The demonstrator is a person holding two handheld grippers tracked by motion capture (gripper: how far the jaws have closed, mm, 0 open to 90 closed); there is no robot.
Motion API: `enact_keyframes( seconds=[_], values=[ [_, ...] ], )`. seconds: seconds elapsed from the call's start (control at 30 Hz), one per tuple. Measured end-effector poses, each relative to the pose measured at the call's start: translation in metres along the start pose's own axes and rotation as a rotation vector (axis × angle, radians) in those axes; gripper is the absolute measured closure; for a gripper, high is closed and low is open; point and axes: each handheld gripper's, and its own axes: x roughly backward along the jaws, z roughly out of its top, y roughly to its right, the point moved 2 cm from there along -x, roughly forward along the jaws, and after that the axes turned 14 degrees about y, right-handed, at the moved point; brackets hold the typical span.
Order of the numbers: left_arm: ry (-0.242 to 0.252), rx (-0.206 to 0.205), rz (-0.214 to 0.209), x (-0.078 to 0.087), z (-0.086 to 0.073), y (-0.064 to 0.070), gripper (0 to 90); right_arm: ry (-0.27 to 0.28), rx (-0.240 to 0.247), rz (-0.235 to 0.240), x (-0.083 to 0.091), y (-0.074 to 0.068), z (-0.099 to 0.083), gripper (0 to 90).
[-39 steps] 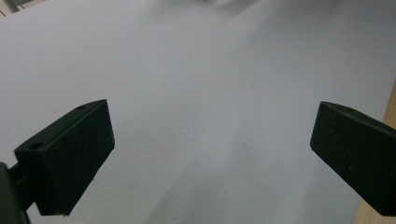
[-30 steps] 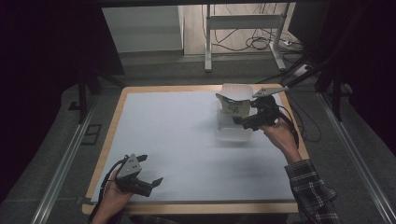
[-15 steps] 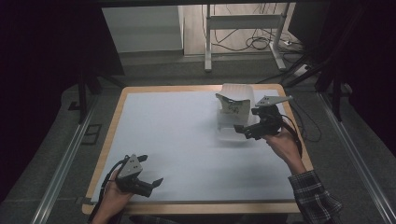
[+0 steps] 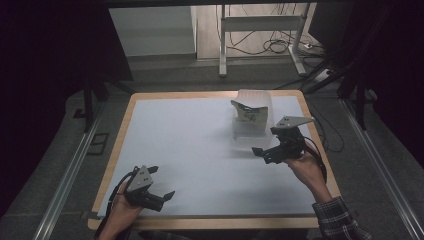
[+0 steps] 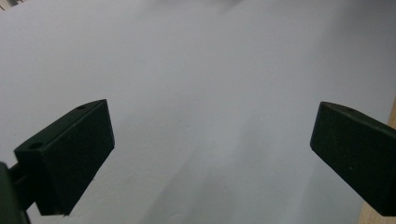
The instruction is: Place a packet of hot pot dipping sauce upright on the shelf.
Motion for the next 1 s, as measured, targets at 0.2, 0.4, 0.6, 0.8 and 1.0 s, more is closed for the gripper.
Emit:
enact_keyframes(
  seconds=[0.2, 0.4, 0.6, 0.8, 1.0],
  values=[
    [-0.002, -0.001, 0.0, 0.0, 0.0, 0.0, 0.0, 0.0, -0.003, -0.014, 0.004, -0.008, -0.01, 0.0],
    [-0.001, -0.001, 0.002, 0.0, 0.0, 0.0, 0.0, -0.002, 0.01, -0.022, 0.007, -0.015, -0.02, 0.0],
    [-0.006, -0.006, 0.003, -0.001, 0.0, 0.0, 0.0, -0.012, 0.031, -0.02, 0.009, -0.02, -0.03, 0.0],
    [-0.009, -0.007, 0.003, -0.001, 0.0, 0.0, 0.0, -0.024, 0.046, -0.011, 0.012, -0.025, -0.038, 0.0],
    [-0.015, -0.008, 0.003, -0.001, -0.001, 0.001, 0.0, -0.027, 0.044, -0.004, 0.017, -0.03, -0.046, 0.0]
  ],
)
